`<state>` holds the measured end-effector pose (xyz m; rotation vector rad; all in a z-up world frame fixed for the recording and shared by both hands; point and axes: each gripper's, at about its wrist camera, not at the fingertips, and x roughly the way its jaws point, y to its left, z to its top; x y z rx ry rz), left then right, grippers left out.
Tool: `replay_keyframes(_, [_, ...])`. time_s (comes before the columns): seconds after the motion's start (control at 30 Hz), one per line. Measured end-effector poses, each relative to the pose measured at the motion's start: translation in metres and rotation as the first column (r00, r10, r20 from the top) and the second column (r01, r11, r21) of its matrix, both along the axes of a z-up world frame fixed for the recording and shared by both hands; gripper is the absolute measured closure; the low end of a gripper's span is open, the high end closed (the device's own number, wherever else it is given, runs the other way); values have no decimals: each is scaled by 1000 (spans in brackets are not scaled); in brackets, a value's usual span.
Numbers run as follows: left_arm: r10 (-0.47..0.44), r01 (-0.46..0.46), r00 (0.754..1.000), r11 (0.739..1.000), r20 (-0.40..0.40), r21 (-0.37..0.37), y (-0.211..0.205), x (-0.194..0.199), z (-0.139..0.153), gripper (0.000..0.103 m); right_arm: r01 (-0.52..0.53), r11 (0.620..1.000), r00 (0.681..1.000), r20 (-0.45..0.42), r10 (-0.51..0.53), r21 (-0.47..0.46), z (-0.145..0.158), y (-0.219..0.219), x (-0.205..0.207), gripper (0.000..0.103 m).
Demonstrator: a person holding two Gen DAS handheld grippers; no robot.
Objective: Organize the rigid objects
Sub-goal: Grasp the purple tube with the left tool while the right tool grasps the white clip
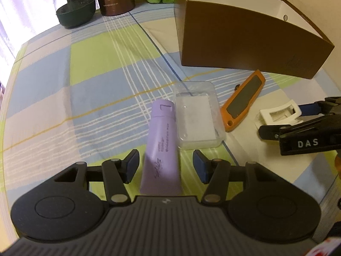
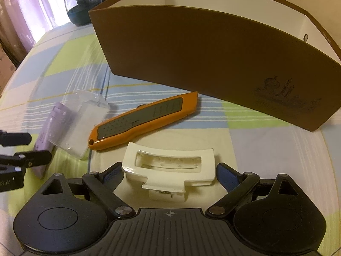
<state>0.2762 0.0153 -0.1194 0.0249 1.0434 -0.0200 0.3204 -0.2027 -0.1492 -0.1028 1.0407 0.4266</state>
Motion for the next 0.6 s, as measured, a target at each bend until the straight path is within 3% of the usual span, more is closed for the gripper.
replay_keyframes(0.07, [-1, 1, 1000, 1000, -4, 10, 2, 5, -3, 52, -4, 1000, 1000, 11, 4, 4, 0, -1, 0, 19])
replay_keyframes(0.27, [-24, 25, 1000, 999, -14, 23, 7, 13, -10, 53, -16, 1000, 1000, 20, 16, 2, 0, -2, 1, 19])
replay_keyframes(0.47, [-45, 45, 999, 999, -16, 17, 7, 13, -15, 70, -16, 1000, 1000, 16, 16, 5, 0, -1, 1, 19])
replay_keyframes(0.6, [-37, 37, 999, 999, -11, 19, 8, 8, -15, 71, -23, 1000, 1000, 15, 23, 11, 1, -2, -2, 19])
